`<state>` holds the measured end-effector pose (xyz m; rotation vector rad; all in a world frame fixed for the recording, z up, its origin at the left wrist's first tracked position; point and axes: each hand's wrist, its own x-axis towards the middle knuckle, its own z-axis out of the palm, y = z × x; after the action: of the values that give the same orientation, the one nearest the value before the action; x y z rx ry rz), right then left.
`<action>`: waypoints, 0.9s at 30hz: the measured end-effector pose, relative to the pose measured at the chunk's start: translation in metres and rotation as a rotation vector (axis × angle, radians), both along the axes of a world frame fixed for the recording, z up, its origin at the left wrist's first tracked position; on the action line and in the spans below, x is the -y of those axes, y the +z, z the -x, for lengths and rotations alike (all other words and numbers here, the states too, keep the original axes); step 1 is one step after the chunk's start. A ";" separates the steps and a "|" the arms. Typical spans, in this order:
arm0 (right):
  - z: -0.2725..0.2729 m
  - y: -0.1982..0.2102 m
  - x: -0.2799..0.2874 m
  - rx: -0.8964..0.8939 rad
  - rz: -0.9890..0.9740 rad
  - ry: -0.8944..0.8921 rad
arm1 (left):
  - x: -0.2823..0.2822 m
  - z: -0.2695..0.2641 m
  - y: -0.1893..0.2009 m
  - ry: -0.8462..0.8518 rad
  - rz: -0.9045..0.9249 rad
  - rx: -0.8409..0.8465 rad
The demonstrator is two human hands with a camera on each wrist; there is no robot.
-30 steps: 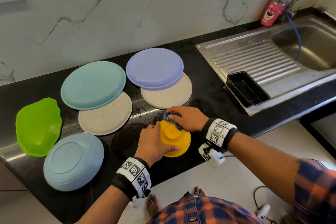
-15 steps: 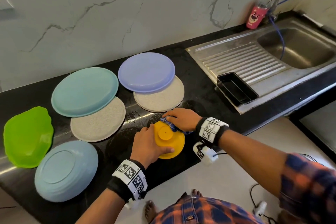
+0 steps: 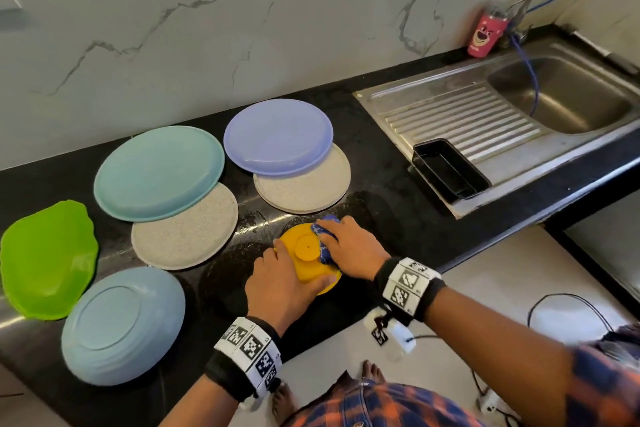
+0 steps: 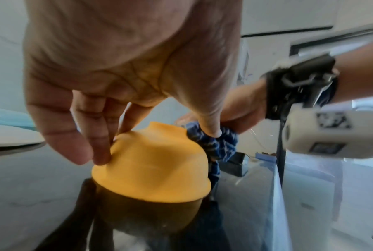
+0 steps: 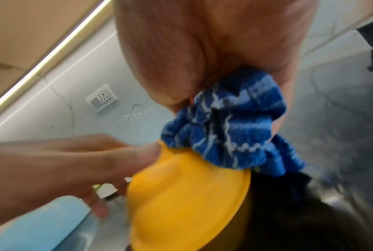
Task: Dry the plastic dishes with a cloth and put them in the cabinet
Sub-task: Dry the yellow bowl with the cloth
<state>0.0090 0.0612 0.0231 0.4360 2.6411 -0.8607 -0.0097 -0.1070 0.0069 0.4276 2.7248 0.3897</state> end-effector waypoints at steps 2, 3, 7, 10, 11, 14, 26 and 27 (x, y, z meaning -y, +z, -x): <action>0.020 0.003 -0.009 0.003 0.043 0.120 | 0.009 0.007 0.005 0.006 0.027 0.010; 0.028 0.005 -0.013 0.000 0.064 0.181 | 0.015 0.013 0.008 -0.008 0.045 0.000; 0.048 0.004 -0.025 0.066 0.085 0.316 | 0.026 0.034 0.012 -0.177 -0.068 -0.029; 0.052 0.002 -0.029 0.105 0.094 0.319 | 0.024 0.052 0.012 -0.364 -0.176 0.046; 0.051 0.003 -0.029 0.098 0.100 0.300 | 0.023 0.056 0.011 -0.399 -0.182 0.061; 0.037 0.004 -0.019 0.000 0.077 0.166 | 0.020 0.061 0.009 -0.413 -0.162 0.101; -0.010 0.000 0.009 -0.009 0.006 -0.050 | 0.012 0.031 -0.008 -0.213 -0.147 -0.099; 0.001 0.001 0.004 0.011 -0.002 -0.008 | 0.010 0.028 -0.008 -0.204 -0.114 -0.108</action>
<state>0.0085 0.0575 0.0242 0.4505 2.6323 -0.8563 -0.0376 -0.1169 -0.0012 0.7707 2.7355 0.4808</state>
